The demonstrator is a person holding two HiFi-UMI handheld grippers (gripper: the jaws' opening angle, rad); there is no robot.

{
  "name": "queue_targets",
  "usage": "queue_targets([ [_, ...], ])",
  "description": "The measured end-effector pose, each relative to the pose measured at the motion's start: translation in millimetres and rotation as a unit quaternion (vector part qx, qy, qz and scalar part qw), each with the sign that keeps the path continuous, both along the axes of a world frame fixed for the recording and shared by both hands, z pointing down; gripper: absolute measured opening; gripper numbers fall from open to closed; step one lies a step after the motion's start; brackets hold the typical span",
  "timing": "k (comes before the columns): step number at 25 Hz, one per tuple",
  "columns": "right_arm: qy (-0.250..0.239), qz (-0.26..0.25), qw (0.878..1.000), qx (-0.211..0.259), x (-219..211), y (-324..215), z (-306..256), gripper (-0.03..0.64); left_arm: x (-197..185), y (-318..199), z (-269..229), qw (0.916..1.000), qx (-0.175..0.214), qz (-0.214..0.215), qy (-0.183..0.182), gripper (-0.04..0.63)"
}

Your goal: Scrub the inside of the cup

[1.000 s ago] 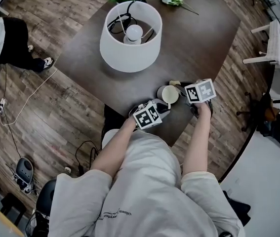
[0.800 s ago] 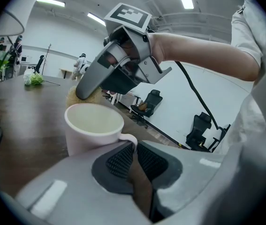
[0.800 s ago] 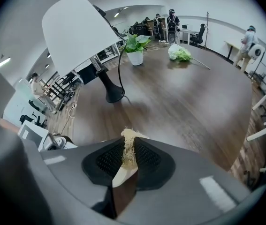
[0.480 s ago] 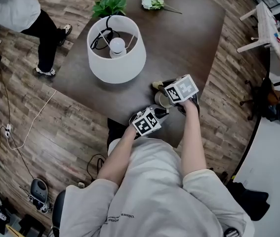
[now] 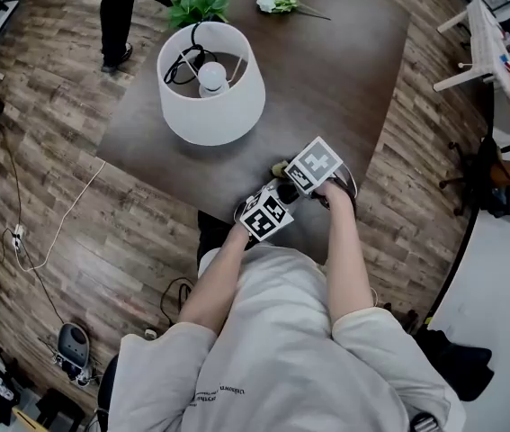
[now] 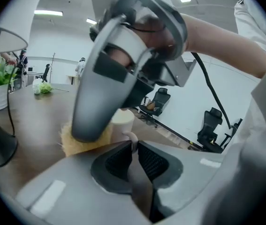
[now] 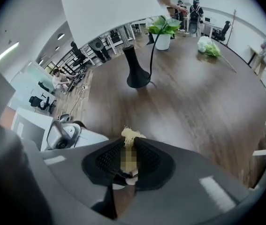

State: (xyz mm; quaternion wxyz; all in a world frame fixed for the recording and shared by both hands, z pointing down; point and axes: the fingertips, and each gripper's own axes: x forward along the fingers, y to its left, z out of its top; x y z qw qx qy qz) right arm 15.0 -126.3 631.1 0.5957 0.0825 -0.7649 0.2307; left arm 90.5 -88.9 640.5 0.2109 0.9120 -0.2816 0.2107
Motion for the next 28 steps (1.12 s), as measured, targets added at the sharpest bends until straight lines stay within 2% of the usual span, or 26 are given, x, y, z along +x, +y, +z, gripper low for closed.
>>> queue_targets([
  [7, 0.025, -0.011, 1.000, -0.001, 5.4, 2.6, 2.2, 0.081, -7.5, -3.4, 1.2, 0.9993, 0.019, -0.027, -0.014, 0.046],
  [14, 0.042, -0.034, 0.998, 0.020, 2.1, -5.4, 5.8, 0.083, -8.5, -4.2, 0.1, 0.9992, 0.013, -0.036, -0.008, 0.046],
  [19, 0.041, -0.019, 0.999, 0.028, 2.8, -17.4, 9.0, 0.083, -9.9, -4.6, 0.0, 0.9990, 0.011, -0.043, 0.001, 0.049],
  [28, 0.040, 0.022, 0.998, 0.037, 18.7, -47.2, 11.6, 0.083, -11.4, -1.2, 2.7, 0.9995, 0.004, -0.029, 0.008, 0.054],
])
